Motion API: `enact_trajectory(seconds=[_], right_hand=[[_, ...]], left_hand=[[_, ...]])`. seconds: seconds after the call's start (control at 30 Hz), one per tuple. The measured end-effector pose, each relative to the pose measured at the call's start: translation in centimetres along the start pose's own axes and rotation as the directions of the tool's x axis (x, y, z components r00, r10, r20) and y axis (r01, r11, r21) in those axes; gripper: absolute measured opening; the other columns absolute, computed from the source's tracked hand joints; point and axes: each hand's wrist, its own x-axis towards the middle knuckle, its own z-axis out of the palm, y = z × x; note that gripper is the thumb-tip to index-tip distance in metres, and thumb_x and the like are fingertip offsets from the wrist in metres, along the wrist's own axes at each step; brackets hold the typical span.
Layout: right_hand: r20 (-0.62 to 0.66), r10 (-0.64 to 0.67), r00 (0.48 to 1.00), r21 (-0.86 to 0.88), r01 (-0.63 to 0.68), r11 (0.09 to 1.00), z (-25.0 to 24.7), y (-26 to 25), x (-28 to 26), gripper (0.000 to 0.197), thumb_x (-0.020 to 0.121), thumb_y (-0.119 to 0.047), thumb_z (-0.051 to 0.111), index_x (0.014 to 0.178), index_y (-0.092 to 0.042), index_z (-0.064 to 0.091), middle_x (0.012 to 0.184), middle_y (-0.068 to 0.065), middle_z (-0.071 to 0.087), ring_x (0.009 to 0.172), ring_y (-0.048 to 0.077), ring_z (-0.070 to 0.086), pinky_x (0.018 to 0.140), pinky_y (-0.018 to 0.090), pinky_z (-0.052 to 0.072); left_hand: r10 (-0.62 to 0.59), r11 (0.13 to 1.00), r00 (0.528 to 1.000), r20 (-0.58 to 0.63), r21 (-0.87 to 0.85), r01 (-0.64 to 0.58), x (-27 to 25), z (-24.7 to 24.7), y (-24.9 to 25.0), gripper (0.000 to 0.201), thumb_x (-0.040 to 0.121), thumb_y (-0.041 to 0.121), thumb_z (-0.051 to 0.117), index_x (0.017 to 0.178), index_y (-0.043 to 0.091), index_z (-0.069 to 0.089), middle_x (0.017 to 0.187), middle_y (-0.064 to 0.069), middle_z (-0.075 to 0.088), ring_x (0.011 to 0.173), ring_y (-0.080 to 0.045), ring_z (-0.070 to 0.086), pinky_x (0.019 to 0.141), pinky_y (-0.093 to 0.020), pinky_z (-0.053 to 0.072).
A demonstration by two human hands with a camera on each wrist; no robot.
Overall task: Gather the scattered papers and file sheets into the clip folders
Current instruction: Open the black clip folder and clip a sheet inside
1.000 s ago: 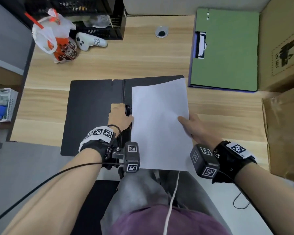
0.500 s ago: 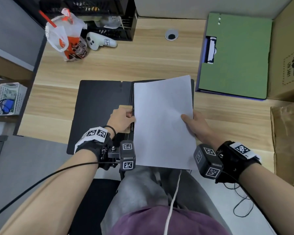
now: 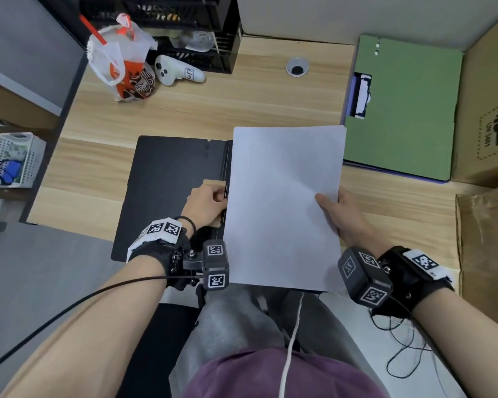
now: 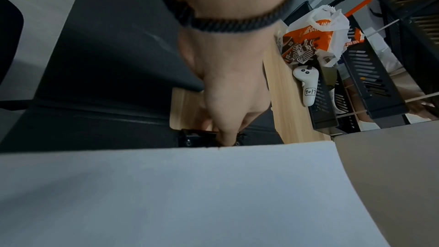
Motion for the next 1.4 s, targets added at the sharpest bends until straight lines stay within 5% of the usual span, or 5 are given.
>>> enact_trajectory(seconds=[0.17,0.37,0.5,0.73,1.4], right_hand=[[0.060,-0.021,0.998,-0.003,0.021,1.000,0.6,-1.2,-0.1,0.024,0.099,-0.009,0.049,0.116,-0.023,0.059,0.119,0.001,0.068,0.106,0.020,0.067,0.092,0.039,0.053],[0.027,-0.102,0.994,-0.141,0.105,0.984,2.5,-1.9,-0.4,0.033,0.099,-0.006,0.042,0.128,-0.013,0.056,0.115,-0.001,0.068,0.102,0.015,0.065,0.092,0.029,0.050],[0.000,-0.139,0.990,-0.262,0.134,0.956,3.2,-2.3,0.0,0.031,0.095,-0.004,0.040,0.105,-0.024,0.061,0.091,0.003,0.067,0.077,0.014,0.058,0.070,0.026,0.046],[-0.091,-0.058,0.994,-0.294,0.028,0.955,3.5,-1.3,0.3,0.034,0.098,-0.006,0.040,0.125,-0.014,0.058,0.103,0.001,0.063,0.101,0.025,0.060,0.084,0.029,0.044],[0.015,-0.063,0.998,-0.333,0.064,0.941,3.8,-2.2,-0.8,0.038,0.094,-0.005,0.039,0.124,-0.017,0.059,0.106,-0.002,0.067,0.096,0.019,0.062,0.079,0.026,0.045]], left_hand=[[0.003,0.999,1.000,0.025,-0.039,-0.002,0.3,-0.6,-1.2,0.025,0.088,0.026,0.061,0.111,0.019,0.070,0.082,0.011,0.065,0.087,-0.016,0.061,0.095,-0.035,0.049],[-0.030,0.988,0.995,0.095,-0.149,0.044,0.4,-0.9,-2.1,0.025,0.086,0.027,0.064,0.109,0.020,0.070,0.088,0.009,0.074,0.082,-0.015,0.070,0.093,-0.039,0.053],[-0.010,0.982,0.997,0.079,-0.187,0.024,0.0,-0.9,-1.8,0.023,0.090,0.018,0.060,0.111,0.020,0.067,0.093,0.001,0.074,0.078,-0.017,0.072,0.092,-0.032,0.054],[-0.050,0.975,0.998,0.032,-0.214,0.056,-0.1,-0.3,-2.6,0.071,0.081,0.024,0.067,0.143,0.022,0.032,0.094,0.009,0.070,0.104,-0.018,0.060,0.096,-0.038,0.047],[-0.063,0.987,0.998,0.009,-0.148,0.064,1.0,0.4,-2.3,0.061,0.074,0.029,0.071,0.131,0.028,0.049,0.091,0.011,0.071,0.091,-0.024,0.068,0.096,-0.042,0.050]])
